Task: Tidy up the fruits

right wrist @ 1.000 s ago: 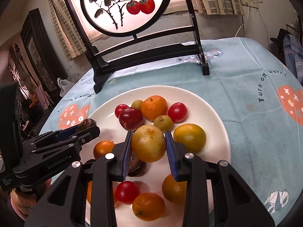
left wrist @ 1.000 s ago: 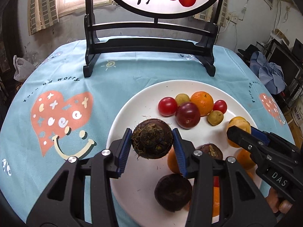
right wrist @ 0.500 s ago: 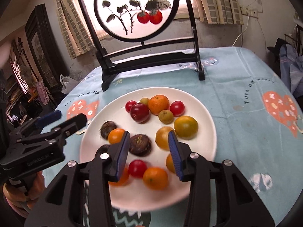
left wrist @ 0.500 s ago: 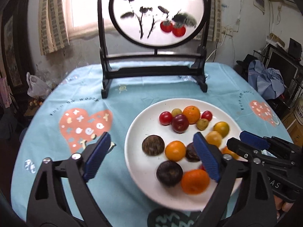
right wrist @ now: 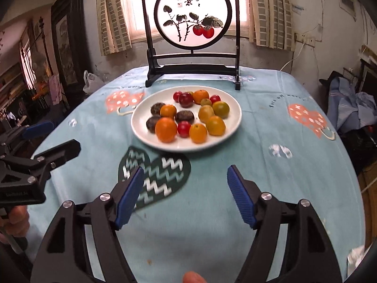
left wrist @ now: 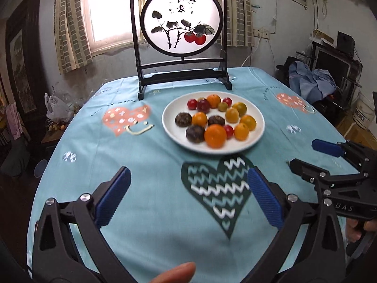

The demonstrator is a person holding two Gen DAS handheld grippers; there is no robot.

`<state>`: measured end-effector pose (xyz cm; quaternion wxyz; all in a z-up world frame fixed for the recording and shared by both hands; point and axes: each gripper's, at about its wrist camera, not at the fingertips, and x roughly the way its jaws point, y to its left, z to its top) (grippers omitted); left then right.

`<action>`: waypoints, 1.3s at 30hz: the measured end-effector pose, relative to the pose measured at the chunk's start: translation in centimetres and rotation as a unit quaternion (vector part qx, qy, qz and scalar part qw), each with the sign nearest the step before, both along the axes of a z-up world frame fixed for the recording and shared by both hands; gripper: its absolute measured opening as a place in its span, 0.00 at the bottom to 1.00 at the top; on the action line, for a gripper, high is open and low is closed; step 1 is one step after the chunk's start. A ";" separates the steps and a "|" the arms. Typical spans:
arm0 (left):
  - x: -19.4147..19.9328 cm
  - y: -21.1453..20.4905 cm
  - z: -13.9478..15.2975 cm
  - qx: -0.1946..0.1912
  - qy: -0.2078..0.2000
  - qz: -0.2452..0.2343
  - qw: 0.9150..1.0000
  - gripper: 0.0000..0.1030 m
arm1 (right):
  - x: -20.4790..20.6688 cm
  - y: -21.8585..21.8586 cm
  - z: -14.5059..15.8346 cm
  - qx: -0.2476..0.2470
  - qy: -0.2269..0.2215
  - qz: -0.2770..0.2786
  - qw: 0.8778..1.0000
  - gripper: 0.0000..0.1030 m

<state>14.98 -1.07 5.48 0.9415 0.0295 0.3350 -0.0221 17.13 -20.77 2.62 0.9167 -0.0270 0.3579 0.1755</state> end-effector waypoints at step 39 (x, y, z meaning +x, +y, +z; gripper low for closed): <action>-7.4 1.3 -1.1 -0.011 0.007 0.007 1.000 0.98 | -7.2 0.2 -0.6 -0.007 -0.006 0.009 1.000 0.99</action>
